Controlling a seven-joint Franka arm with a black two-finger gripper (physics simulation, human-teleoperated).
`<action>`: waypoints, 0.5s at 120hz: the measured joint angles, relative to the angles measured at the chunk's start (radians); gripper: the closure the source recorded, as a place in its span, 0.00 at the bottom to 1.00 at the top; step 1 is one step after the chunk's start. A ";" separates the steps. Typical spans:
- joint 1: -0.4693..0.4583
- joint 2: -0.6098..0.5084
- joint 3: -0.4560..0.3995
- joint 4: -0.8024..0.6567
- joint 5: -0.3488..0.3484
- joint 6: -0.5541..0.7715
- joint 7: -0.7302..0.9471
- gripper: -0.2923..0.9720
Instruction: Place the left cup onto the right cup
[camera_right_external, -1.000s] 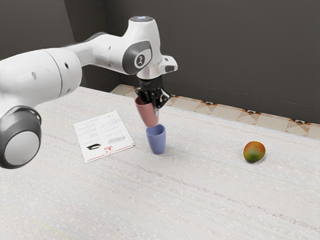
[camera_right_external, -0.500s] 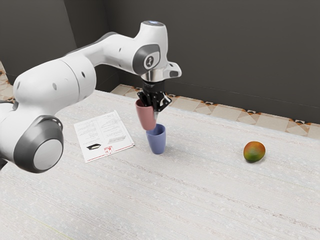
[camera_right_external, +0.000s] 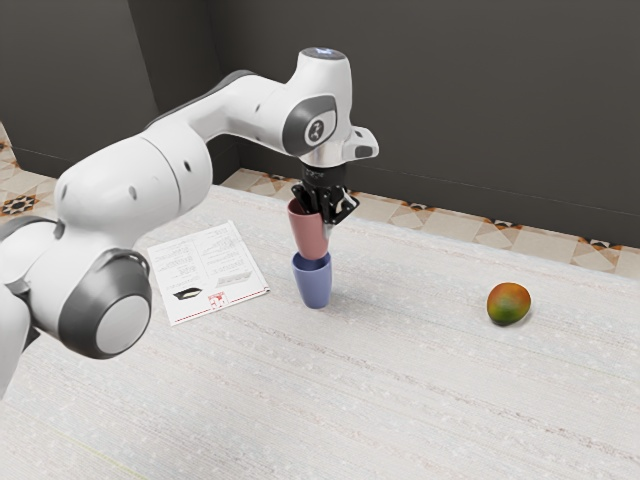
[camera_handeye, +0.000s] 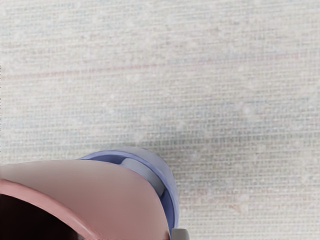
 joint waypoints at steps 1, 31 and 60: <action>0.000 0.000 0.000 0.001 0.000 0.000 0.000 0.85; 0.002 0.007 0.011 0.005 0.001 0.005 -0.003 0.85; 0.002 0.023 0.021 0.004 0.001 0.010 -0.010 0.85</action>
